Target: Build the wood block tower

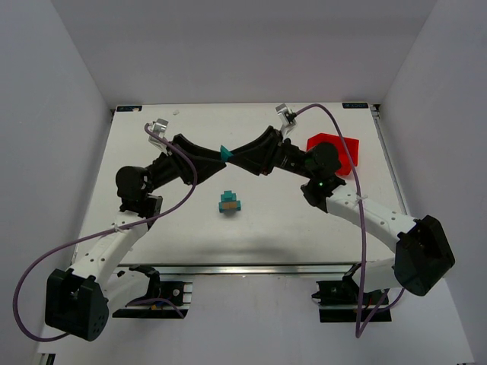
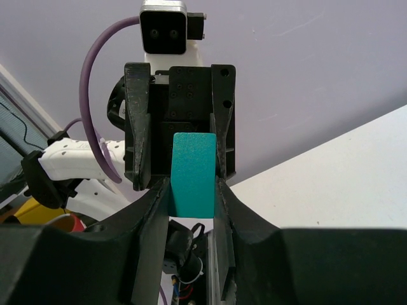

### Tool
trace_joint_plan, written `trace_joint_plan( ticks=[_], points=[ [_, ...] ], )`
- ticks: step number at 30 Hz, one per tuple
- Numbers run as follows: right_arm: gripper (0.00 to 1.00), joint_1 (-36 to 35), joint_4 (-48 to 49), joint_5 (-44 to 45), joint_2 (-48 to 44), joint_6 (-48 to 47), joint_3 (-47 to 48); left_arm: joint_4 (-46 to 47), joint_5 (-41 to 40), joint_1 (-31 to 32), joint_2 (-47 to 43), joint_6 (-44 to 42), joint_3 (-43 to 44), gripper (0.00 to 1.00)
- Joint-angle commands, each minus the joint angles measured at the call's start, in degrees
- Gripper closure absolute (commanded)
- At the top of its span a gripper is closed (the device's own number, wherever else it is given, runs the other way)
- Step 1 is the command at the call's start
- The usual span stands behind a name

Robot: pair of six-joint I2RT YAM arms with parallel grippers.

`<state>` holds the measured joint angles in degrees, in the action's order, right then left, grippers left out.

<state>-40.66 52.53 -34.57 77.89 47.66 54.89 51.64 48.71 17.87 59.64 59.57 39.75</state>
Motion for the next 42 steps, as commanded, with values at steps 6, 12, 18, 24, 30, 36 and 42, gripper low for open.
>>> trace_joint_plan(
  ticks=[6, 12, 18, 24, 30, 36, 42],
  points=[
    [1.00, -1.17, 6.17, 3.80, 0.42, 1.12, -0.49, 2.94, -0.37, 0.41, -0.05, 0.90, -1.07, 0.40],
    [1.00, -1.61, 8.46, 5.92, 0.51, 1.47, -1.28, 2.86, -0.37, 0.41, -0.40, 0.90, -1.16, 0.41],
    [1.00, -2.23, 7.06, 4.77, 1.21, 0.42, -0.31, 3.03, -1.33, 0.41, -1.28, 0.99, -1.07, 0.43],
    [1.00, -2.93, 5.66, 4.77, 0.95, -0.90, -0.23, 3.29, -2.30, 0.50, -1.28, 1.86, -0.73, 0.50],
    [1.00, -3.02, 4.25, 5.30, 0.34, -2.30, -0.57, 3.65, -2.48, 0.50, -0.92, 2.66, -0.55, 0.68],
    [0.95, -3.10, 1.26, 4.69, -0.72, -4.59, -0.75, 0.32, -4.67, 0.50, -2.24, 0.64, -0.37, 0.98],
    [0.41, -2.67, -4.77, 4.67, -3.09, -9.06, -0.05, -12.93, -6.43, 0.41, -1.81, -6.21, 4.27, 1.00]
  ],
)
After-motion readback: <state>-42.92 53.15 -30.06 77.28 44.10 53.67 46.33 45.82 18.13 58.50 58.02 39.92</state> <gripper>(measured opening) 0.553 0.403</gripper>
